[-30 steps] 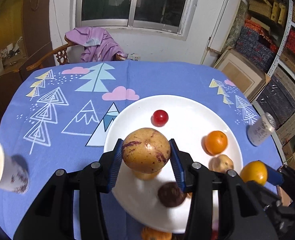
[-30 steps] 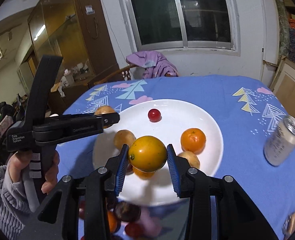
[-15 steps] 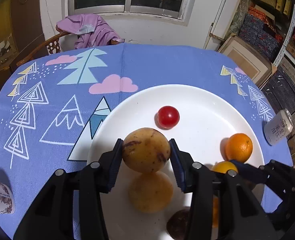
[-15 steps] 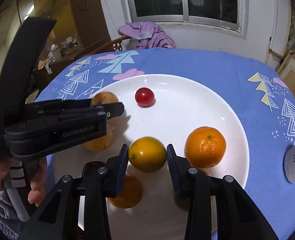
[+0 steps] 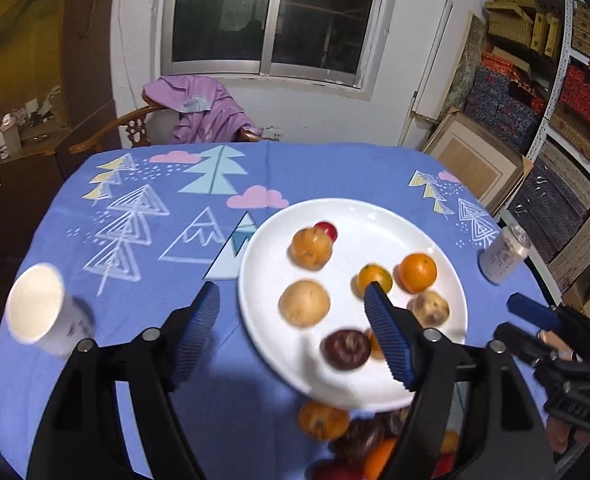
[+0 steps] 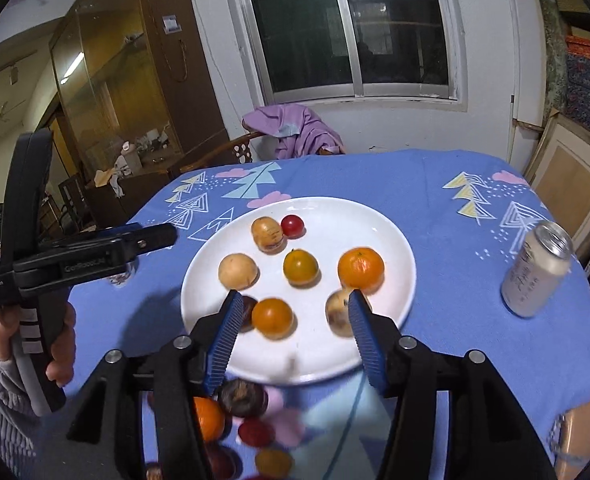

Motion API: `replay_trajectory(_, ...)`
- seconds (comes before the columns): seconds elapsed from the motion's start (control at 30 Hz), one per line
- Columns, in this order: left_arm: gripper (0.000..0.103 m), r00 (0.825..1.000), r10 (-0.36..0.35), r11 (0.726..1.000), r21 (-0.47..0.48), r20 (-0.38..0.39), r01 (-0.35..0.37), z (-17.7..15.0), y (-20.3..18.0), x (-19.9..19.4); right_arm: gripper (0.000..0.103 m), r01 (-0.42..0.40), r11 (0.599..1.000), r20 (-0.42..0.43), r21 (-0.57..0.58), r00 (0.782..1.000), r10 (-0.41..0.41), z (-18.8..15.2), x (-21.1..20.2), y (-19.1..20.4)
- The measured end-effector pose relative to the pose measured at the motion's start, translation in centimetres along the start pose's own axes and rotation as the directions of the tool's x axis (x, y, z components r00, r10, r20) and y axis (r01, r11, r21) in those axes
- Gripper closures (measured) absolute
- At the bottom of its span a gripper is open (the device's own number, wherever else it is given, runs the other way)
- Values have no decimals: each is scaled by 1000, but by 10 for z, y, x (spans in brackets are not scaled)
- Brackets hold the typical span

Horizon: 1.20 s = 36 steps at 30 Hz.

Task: Organize fruits
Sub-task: 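Move both grippers back to the pile, left toward a dark red plum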

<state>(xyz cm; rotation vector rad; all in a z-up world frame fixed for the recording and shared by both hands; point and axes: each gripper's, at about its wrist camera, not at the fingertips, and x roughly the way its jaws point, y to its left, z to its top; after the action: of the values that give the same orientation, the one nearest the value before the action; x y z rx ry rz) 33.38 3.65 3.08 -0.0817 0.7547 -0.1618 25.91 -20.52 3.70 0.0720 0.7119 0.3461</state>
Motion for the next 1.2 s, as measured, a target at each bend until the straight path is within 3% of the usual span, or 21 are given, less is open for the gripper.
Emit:
replay_trajectory(0.2, 27, 1000, 30, 999, -30, 3, -29, -63, 15, -34, 41, -12, 999, 13, 47, 1000, 11, -43, -28, -8)
replay_trajectory(0.4, 25, 1000, -8, 997, -77, -12, 7, -118, 20, -44, 40, -9, 994, -16, 106, 1000, 10, -73, -32, -24)
replay_trajectory(0.83, 22, 988, -118, 993, -19, -96, 117, -133, -6, -22, 34, -19, 990, -40, 143, 999, 25, -79, -28, -30)
replay_trajectory(0.97, 22, 990, -71, 997, 10, -122, 72, -135, -7, -11, 34, -20, 990, -40, 137, 999, 26, -80, -28, -29)
replay_trajectory(1.03, 14, 992, -30, 999, 29, -126, 34, -137, -4, -8, 34, -18, 990, -40, 140, 999, 24, -79, -27, -30)
replay_trajectory(1.2, 12, 991, 129, 991, -27, -46, -131, -129, 32, -30, 34, -24, 987, -23, 157, 999, 28, -77, -34, -36)
